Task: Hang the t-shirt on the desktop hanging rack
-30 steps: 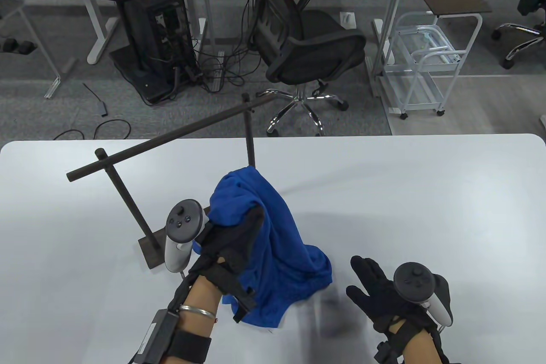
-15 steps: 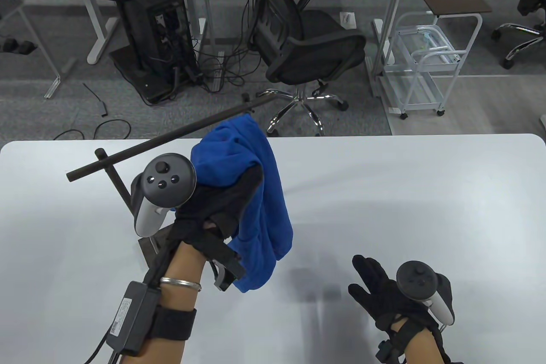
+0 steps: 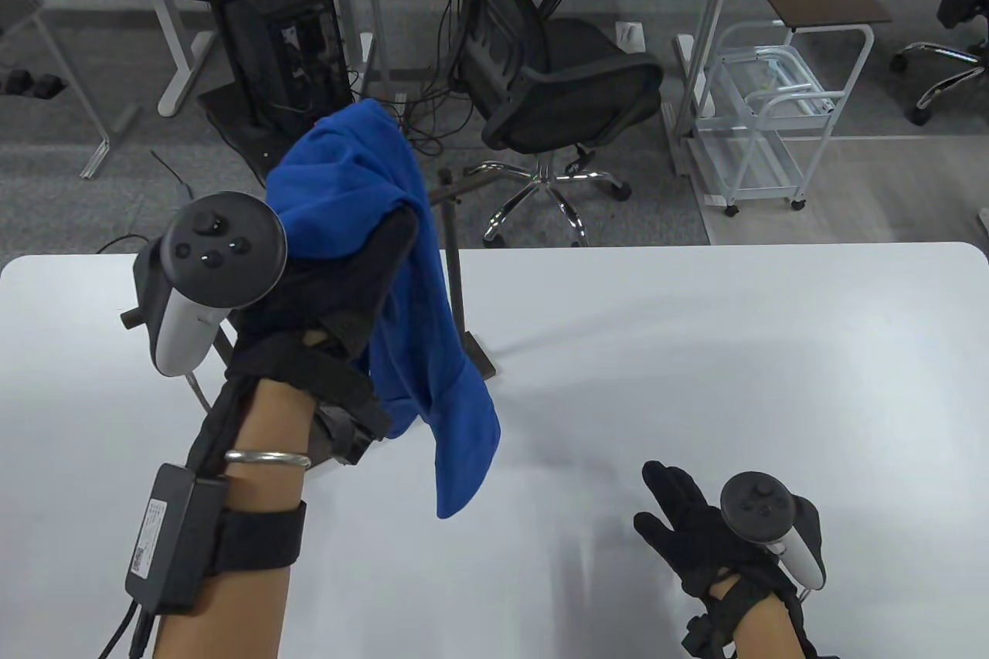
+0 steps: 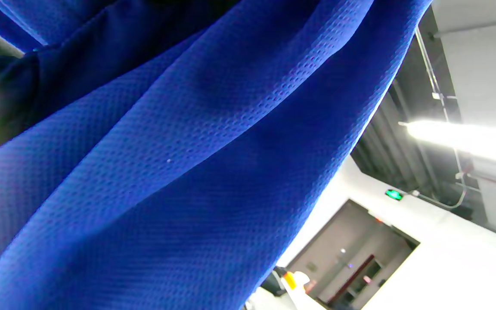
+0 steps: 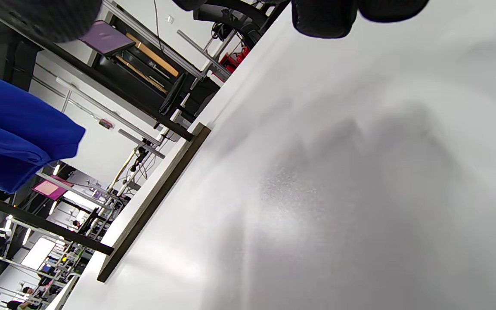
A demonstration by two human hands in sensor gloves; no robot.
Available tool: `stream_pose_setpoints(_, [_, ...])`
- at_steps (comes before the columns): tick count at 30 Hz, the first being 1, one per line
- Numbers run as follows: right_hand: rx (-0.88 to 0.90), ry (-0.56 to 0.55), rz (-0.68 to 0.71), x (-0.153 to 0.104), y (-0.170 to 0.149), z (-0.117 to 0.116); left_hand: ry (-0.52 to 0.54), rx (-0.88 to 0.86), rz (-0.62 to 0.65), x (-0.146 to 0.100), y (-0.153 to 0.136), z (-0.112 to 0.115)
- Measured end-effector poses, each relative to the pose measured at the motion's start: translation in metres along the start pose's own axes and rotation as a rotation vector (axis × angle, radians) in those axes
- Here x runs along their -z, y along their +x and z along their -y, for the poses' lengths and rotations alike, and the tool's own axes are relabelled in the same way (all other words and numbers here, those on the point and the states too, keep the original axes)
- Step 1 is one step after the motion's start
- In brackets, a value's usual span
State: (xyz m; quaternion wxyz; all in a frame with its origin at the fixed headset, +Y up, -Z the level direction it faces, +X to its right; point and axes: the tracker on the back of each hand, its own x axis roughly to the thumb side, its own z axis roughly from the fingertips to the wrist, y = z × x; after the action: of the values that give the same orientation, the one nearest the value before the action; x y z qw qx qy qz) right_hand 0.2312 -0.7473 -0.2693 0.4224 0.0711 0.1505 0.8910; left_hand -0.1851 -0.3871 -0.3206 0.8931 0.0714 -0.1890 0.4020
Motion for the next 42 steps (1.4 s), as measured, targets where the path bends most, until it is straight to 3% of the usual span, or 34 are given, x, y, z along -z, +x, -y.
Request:
stream_pose_setpoints(10, [0.007, -0.011, -0.031, -0.001, -0.003, 0.003, 0.113, 0.198, -0.113, 0.031, -0.006, -0.03])
stream_pose_setpoints(13, [0.031, -0.047, -0.03, -0.004, -0.002, 0.006, 0.167, 0.422, -0.22, 0.044, -0.012, -0.035])
stream_pose_setpoints(16, [0.03, -0.047, -0.047, -0.006, -0.005, 0.007, 0.147, 0.639, -0.338, 0.057, -0.021, -0.039])
stream_pose_setpoints(21, [0.034, -0.04, -0.078, -0.005, -0.009, 0.006, 0.205, 0.696, -0.395, 0.071, -0.04, -0.048])
stream_pose_setpoints(31, [0.039, 0.002, -0.148, -0.006, -0.014, 0.002, 0.09, 0.817, -0.494, 0.103, -0.104, -0.019])
stream_pose_setpoints(34, [0.043, 0.018, -0.169, -0.006, -0.014, 0.001, 0.031, 0.863, -0.578, 0.109, -0.116, -0.009])
stream_pose_setpoints(39, [0.056, 0.048, -0.193, -0.007, -0.014, -0.001, -0.122, 0.664, -0.734, 0.111, -0.124, -0.012])
stream_pose_setpoints(42, [0.058, 0.058, -0.195, -0.007, -0.015, -0.001, -0.101, 0.671, -0.726, 0.11, -0.123, -0.014])
